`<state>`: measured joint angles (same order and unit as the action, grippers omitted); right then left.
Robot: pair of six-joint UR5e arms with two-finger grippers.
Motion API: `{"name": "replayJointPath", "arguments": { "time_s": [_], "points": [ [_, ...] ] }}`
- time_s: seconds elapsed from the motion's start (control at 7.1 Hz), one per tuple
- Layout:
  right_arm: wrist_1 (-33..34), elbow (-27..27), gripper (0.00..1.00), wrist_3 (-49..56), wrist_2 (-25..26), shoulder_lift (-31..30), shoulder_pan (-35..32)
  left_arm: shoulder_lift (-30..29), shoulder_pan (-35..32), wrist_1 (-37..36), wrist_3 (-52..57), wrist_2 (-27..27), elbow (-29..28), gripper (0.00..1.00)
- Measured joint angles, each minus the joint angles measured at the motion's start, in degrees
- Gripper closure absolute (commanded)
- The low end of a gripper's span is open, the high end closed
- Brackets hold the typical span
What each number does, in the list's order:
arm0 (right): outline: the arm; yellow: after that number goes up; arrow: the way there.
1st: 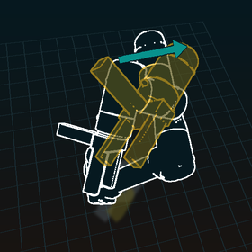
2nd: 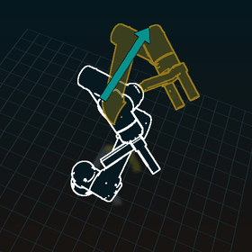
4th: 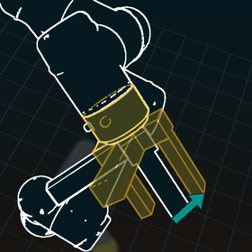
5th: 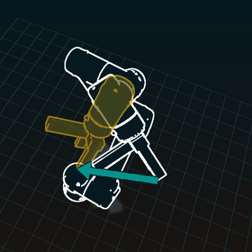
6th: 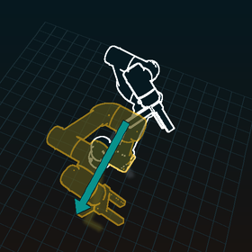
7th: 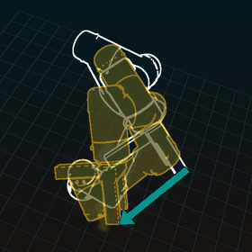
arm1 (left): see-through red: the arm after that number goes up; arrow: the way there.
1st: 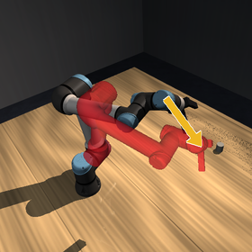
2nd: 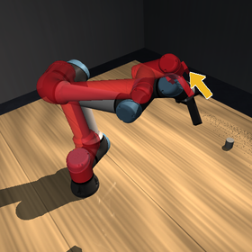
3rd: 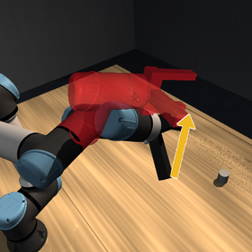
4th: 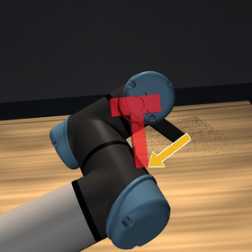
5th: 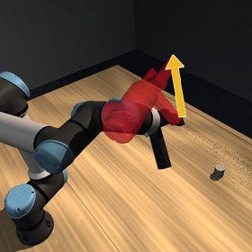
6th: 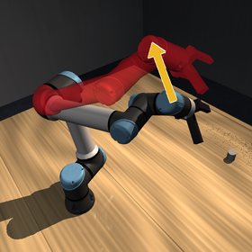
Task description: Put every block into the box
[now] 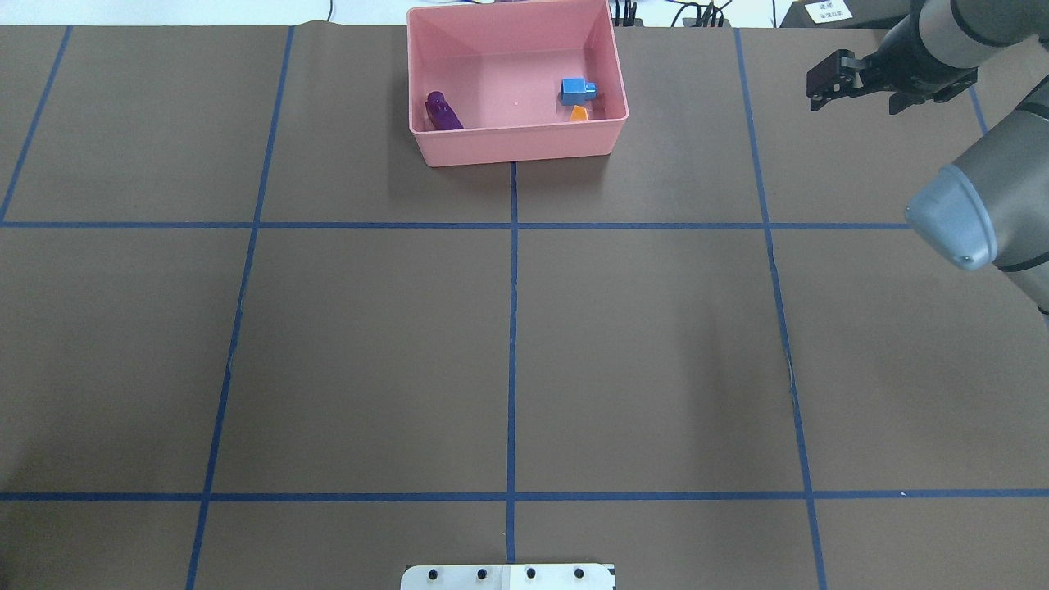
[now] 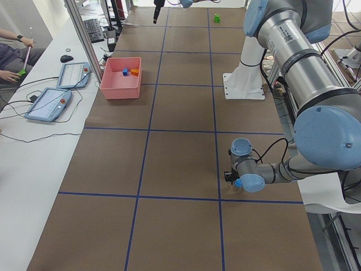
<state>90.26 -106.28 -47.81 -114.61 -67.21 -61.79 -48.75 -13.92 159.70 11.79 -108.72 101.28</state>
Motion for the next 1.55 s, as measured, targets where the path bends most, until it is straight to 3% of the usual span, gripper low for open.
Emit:
{"name": "replayJointPath", "arguments": {
  "time_s": [0.28,0.7,0.99,1.27,1.55],
  "points": [
    [0.0,0.0,0.0,0.0,0.0,-0.1,0.0,-0.2,0.3,0.0,0.0,0.0,-0.4,0.23],
    [0.0,0.0,0.0,0.0,-0.1,-0.1,0.0,-0.5,0.4,0.0,0.0,0.0,-0.6,0.51],
    [0.0,0.0,0.0,0.0,-0.1,-0.1,0.0,-0.5,0.5,0.0,0.0,0.0,-0.8,0.52],
    [0.0,0.0,0.0,0.0,-0.1,-0.1,0.0,-0.6,0.5,0.0,-0.2,0.0,-0.9,0.64],
    [-0.1,0.0,0.0,0.0,-0.1,-0.1,0.0,-0.5,0.5,1.3,-1.6,0.0,-0.9,0.67]
  ]
}}
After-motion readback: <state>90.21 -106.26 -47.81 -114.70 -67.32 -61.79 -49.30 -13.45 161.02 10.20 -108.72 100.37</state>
